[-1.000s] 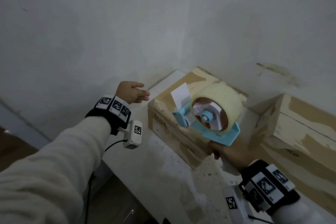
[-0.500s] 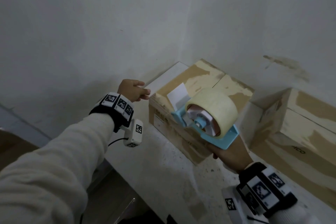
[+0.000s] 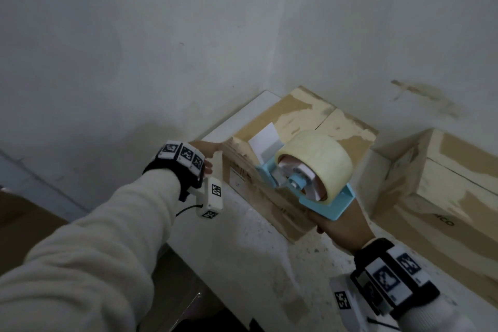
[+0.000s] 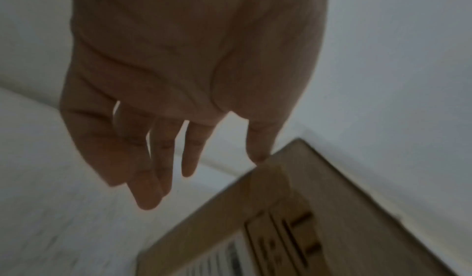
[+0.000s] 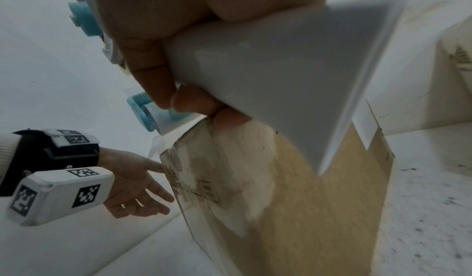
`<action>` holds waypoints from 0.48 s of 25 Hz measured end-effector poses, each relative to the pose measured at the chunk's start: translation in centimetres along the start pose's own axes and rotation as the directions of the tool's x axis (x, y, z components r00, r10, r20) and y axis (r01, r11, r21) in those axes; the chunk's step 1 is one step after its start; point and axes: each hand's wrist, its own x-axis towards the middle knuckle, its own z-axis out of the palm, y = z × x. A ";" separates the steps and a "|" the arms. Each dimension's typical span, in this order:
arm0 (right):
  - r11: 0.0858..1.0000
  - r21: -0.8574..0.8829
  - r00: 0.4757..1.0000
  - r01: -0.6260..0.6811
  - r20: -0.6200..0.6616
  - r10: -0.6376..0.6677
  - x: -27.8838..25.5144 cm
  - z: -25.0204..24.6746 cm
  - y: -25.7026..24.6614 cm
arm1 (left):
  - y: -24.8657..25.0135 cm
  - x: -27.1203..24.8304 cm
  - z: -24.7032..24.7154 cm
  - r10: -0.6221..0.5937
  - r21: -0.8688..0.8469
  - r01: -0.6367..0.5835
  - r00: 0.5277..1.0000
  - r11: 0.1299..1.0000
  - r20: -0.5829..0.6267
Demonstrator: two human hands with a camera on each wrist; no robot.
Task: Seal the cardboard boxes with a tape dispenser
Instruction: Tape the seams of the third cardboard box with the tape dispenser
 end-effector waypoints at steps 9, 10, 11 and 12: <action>0.995 -0.097 1.000 -0.025 -0.013 0.024 -0.2 0.0 -0.4 | 1.6 -2.7 2.2 0.677 0.661 -0.470 0.732 0.584 -0.078; 0.994 -0.102 1.000 -0.030 -0.003 0.030 -0.3 0.0 -0.6 | 1.4 -3.5 3.3 0.636 0.764 -0.463 0.767 0.449 0.091; 0.993 -0.115 1.000 -0.023 0.009 0.025 -0.5 0.0 -1.0 | 0.9 -3.3 4.3 0.572 0.824 -0.435 0.802 0.364 0.171; 0.992 -0.126 1.000 -0.005 0.021 0.008 -0.5 -0.1 -1.5 | 0.7 -3.1 4.9 0.524 0.863 -0.377 0.836 0.335 0.162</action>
